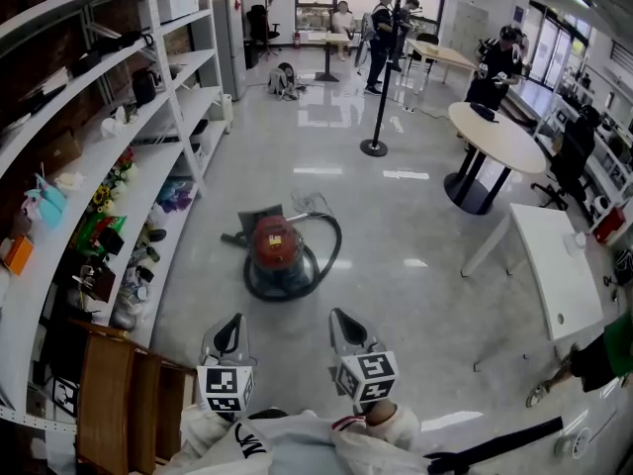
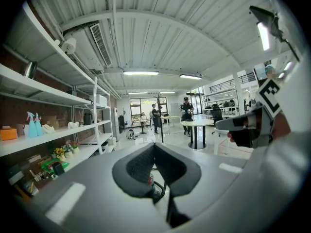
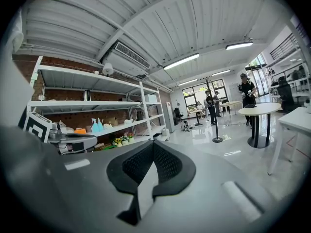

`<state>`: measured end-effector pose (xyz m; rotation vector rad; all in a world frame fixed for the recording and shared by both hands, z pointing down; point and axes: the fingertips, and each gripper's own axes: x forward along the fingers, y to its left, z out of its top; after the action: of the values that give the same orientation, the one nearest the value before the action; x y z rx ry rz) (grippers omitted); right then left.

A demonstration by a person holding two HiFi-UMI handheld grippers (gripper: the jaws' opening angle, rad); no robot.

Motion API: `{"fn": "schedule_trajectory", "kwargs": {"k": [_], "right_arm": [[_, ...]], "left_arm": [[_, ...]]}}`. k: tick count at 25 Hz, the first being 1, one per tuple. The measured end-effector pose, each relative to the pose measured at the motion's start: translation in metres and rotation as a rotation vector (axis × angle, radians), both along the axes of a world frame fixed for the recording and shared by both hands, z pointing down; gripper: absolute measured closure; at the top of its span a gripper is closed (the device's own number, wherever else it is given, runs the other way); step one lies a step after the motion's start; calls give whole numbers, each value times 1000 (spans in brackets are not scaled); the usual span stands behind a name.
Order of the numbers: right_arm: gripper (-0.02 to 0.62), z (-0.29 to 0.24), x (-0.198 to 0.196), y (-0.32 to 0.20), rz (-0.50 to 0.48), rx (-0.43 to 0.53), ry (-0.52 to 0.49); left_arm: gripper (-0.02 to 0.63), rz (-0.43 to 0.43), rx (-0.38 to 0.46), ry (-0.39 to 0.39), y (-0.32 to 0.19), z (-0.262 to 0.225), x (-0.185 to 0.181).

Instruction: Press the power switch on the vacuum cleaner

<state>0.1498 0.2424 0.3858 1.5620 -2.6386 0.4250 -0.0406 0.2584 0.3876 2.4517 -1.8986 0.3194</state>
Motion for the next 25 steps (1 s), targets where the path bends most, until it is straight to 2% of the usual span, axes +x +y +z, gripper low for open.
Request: {"fn": "schedule_trajectory", "kwargs": {"k": [14,25], "right_arm": [[595,11,-5,2,-22,-33,-19],[595,16,4,-13,1,-48,-4]], "left_arm": [[606,-25,-23,-4,9,5,-3],[606,-4,-26,3,-12,10,5]]}}
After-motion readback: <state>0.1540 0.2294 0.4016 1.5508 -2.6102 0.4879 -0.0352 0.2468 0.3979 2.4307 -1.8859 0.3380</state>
